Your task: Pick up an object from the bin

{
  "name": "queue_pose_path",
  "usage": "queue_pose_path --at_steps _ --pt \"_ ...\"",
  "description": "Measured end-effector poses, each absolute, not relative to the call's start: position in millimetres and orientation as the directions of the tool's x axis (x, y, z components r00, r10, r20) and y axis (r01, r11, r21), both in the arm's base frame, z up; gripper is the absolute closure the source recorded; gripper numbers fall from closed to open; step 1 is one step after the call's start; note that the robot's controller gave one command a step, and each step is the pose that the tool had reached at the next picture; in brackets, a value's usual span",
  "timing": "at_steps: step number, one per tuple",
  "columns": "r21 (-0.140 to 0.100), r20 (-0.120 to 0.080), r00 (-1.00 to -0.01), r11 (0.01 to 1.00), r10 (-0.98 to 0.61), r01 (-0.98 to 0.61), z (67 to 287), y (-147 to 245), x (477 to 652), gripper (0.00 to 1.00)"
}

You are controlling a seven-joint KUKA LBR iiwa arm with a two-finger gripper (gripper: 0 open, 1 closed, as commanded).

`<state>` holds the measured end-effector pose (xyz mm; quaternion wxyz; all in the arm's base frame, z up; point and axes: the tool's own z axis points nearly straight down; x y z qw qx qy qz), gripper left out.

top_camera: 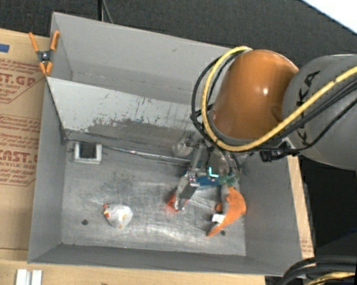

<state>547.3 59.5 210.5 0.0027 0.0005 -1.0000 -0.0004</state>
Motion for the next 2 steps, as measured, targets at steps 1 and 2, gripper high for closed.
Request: queue_pose_path --at_steps 1,2 --pt "0.001 -0.001 -1.000 1.000 -0.001 -0.001 214 59 548.9 0.00" --pt "0.000 -0.004 -0.992 0.992 -0.123 -0.123 156 28 540.3 0.00"
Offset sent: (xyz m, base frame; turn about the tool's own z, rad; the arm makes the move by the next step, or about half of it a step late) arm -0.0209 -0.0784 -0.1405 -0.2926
